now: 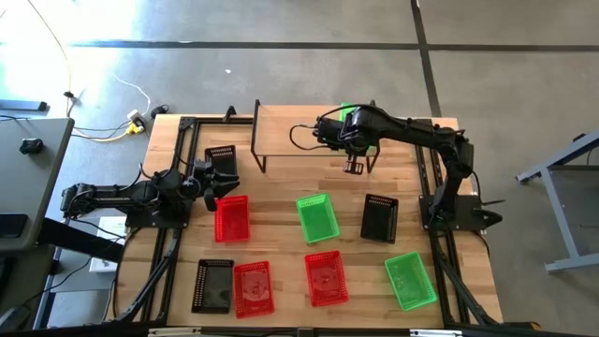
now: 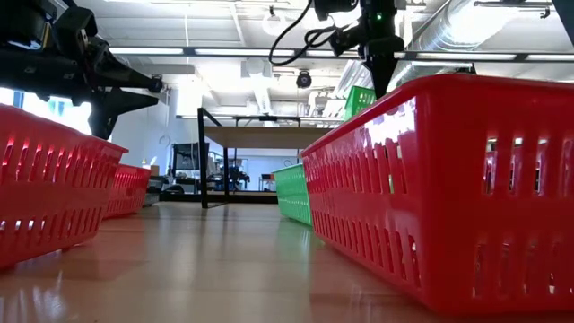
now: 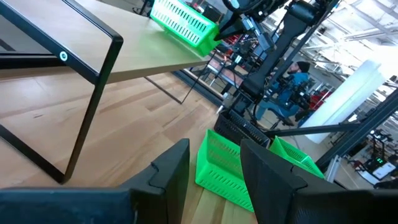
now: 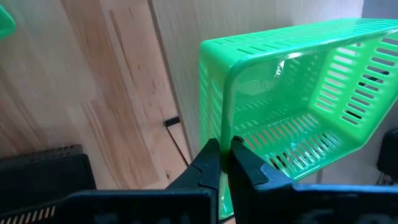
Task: Stack baskets on shelf by color
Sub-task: Put the top green bin on the shelf, then put the top red bin on the shelf
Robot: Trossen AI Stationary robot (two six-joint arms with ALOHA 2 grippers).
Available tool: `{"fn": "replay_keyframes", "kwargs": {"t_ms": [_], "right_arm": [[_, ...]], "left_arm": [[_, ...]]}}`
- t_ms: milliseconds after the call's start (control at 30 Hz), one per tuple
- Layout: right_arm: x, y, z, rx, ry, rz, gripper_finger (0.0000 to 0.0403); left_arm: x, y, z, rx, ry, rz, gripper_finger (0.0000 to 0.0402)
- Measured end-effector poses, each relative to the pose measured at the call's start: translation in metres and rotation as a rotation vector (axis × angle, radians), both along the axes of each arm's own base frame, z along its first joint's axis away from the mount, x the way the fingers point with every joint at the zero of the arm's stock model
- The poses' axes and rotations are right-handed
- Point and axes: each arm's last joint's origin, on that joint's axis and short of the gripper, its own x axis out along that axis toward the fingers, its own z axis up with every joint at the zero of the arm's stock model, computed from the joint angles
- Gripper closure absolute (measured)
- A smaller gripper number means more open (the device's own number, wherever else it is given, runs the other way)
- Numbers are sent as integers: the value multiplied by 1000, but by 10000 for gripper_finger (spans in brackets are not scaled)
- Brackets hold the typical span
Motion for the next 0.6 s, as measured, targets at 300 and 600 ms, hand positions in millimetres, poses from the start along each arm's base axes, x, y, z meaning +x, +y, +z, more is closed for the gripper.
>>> {"fn": "replay_keyframes", "kwargs": {"t_ms": [300,600], "right_arm": [[0,0,0,0,4,10,383],[0,-1,0,-29,-3,-13,327]], "left_arm": [[0,0,0,0,0,-1,268],[0,0,0,0,0,-1,268]]}}
